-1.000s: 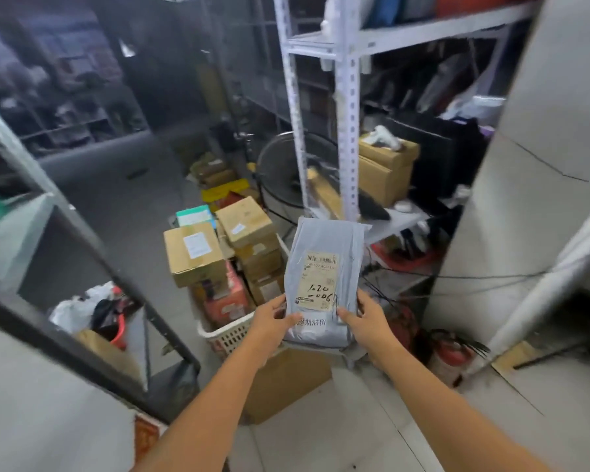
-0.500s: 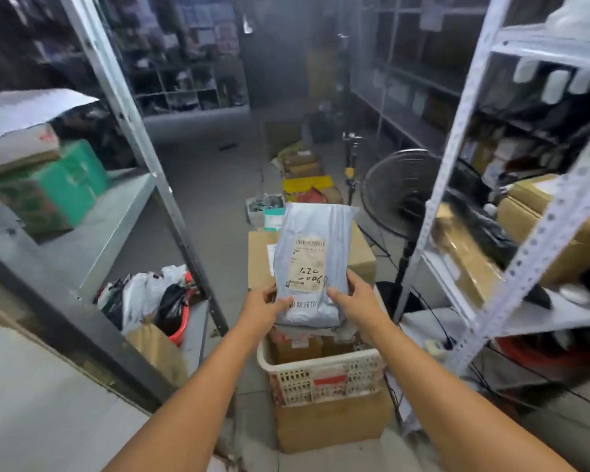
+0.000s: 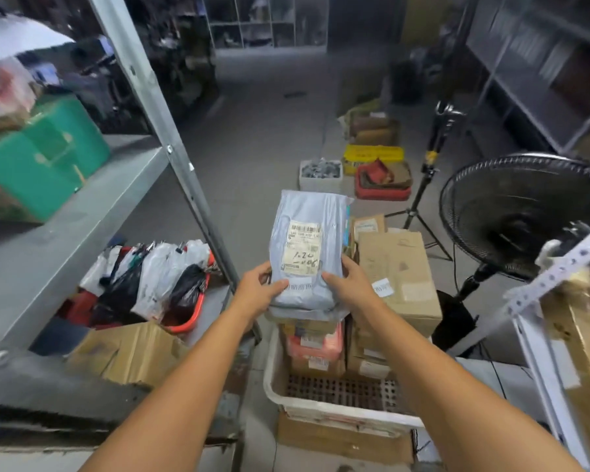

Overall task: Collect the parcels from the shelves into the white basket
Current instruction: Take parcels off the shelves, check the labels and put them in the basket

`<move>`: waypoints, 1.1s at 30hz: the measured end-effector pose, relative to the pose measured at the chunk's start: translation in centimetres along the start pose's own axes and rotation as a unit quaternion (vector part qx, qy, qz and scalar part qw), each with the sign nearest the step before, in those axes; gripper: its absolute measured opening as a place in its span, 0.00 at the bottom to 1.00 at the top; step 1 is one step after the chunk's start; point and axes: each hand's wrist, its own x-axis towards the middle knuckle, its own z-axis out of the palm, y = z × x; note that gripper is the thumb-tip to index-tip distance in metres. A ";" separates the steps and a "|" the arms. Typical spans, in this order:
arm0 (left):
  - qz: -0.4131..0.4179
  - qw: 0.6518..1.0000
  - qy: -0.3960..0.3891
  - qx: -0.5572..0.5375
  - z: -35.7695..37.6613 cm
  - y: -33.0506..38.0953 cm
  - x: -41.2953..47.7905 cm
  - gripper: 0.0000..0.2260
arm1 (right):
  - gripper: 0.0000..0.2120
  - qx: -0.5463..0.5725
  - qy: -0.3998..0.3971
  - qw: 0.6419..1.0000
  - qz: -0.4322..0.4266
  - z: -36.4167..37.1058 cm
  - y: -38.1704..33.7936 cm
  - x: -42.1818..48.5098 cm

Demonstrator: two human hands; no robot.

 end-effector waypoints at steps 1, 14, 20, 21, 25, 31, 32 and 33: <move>-0.010 1.000 0.000 0.002 0.3 -0.1 0.7 0.23 | 0.20 -0.003 -0.002 1.000 0.011 -0.2 -0.1 0.6; -0.020 0.993 -0.011 0.119 0.9 0.2 2.5 0.21 | 0.21 -0.135 -0.012 0.990 0.050 -1.1 -0.4 3.2; 0.018 0.971 -0.038 0.234 -0.6 1.7 1.7 0.17 | 0.24 -0.247 0.014 0.967 0.056 -2.8 -2.2 -1.6; 0.028 0.963 -0.048 0.263 -0.9 2.1 1.3 0.18 | 0.25 -0.262 0.033 0.963 0.058 -3.3 -2.5 -3.1; 0.078 0.931 -0.090 0.346 -0.9 4.3 -1.1 0.22 | 0.26 -0.320 0.103 0.939 0.078 -5.8 -2.6 -9.2; 0.211 0.841 -0.189 0.461 3.4 7.8 -8.2 0.21 | 0.23 -0.412 0.157 0.891 0.110 -10.1 -2.2 -21.4; 0.230 0.828 -0.198 0.472 4.7 8.3 -9.5 0.21 | 0.23 -0.420 0.170 0.884 0.116 -11.0 -2.0 -23.5; 0.246 0.815 -0.207 0.482 5.9 8.7 -10.7 0.21 | 0.23 -0.425 0.183 0.878 0.122 -11.9 -1.7 -25.4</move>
